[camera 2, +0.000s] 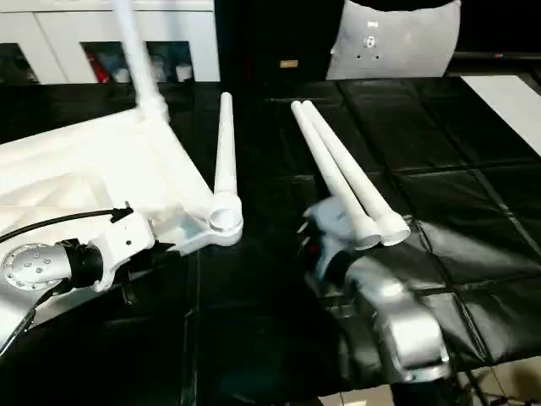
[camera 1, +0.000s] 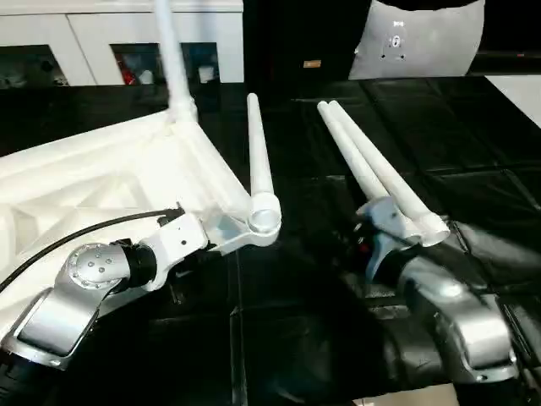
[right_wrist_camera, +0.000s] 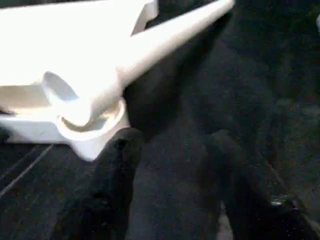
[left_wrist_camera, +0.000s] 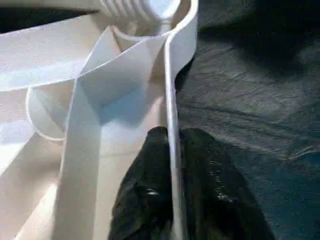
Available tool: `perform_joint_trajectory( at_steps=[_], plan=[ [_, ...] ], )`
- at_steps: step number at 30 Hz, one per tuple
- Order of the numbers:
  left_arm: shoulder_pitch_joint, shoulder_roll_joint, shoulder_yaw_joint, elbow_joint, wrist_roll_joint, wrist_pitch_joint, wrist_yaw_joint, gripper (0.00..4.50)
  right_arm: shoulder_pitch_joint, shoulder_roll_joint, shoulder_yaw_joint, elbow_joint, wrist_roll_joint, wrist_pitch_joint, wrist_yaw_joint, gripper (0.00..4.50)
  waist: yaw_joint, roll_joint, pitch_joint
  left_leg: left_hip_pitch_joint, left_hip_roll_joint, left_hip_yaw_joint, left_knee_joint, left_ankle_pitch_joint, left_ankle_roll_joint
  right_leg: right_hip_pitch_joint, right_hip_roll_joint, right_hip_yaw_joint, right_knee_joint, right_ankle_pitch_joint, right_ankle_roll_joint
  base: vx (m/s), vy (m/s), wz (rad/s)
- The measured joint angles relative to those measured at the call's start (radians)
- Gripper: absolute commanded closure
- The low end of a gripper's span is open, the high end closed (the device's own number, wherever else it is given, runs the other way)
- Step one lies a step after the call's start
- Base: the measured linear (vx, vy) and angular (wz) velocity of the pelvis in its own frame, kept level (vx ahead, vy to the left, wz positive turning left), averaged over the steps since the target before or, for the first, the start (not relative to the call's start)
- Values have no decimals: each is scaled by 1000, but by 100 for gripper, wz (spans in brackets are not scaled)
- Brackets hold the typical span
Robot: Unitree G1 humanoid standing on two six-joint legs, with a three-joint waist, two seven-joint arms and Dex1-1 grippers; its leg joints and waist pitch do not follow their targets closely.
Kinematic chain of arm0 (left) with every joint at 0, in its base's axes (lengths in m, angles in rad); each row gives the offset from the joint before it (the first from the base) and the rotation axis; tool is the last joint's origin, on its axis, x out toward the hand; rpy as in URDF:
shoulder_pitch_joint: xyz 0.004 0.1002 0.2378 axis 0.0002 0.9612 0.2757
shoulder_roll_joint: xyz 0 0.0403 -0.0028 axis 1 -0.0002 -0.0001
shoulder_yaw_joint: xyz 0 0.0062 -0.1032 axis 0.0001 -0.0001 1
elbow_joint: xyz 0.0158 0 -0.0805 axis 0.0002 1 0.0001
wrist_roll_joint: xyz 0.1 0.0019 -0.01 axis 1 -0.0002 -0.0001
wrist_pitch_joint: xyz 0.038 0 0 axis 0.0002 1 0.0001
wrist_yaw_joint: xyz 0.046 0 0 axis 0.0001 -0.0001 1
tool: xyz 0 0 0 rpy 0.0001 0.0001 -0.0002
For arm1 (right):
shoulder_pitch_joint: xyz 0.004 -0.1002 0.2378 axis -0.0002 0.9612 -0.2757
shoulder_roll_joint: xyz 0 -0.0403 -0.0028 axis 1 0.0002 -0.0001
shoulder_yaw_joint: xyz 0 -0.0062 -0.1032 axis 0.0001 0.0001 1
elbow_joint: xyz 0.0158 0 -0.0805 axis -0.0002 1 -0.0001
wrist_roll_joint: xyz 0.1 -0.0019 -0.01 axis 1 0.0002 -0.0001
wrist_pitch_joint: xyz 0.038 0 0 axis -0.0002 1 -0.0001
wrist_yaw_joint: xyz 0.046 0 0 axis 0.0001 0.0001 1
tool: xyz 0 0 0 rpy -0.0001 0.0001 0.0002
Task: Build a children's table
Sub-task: Insert table leg to table base
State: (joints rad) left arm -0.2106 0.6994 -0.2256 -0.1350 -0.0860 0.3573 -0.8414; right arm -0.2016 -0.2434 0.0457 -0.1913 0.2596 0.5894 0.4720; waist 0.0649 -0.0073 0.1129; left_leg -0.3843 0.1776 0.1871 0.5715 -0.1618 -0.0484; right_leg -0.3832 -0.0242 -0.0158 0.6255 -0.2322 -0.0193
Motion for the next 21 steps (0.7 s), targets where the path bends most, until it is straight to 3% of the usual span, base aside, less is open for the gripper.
perform_joint_trajectory(
  at_steps=[6,11,15,20,21],
  plan=[
    [-24,-3,17,-39,-35,-18,-29,325,-154,45,-17,-3,27,85,-51,123,-2,5,-3,3,0,-1,3,2,-2,0,0,0,7,1,0,0,0,0],
    [-38,-52,56,-38,-65,20,2,290,-223,78,-14,45,28,109,-59,89,0,5,-3,1,0,-1,5,3,-2,0,0,0,8,1,0,0,0,0],
    [-117,-96,99,-2,-62,59,94,258,-307,124,4,175,24,105,-78,56,-2,6,-3,0,0,-2,8,3,-3,0,0,0,9,2,0,0,0,0],
    [-123,-135,101,18,-52,100,140,234,-430,160,27,410,-33,77,-119,20,-7,6,-3,-2,0,-3,9,4,-3,-1,0,0,10,3,0,0,0,0],
    [-121,-143,97,18,-49,105,146,199,-467,170,41,454,-50,72,-128,1,-7,7,-3,-2,0,-3,9,4,-3,-2,0,0,10,3,0,0,0,0]
  ],
)
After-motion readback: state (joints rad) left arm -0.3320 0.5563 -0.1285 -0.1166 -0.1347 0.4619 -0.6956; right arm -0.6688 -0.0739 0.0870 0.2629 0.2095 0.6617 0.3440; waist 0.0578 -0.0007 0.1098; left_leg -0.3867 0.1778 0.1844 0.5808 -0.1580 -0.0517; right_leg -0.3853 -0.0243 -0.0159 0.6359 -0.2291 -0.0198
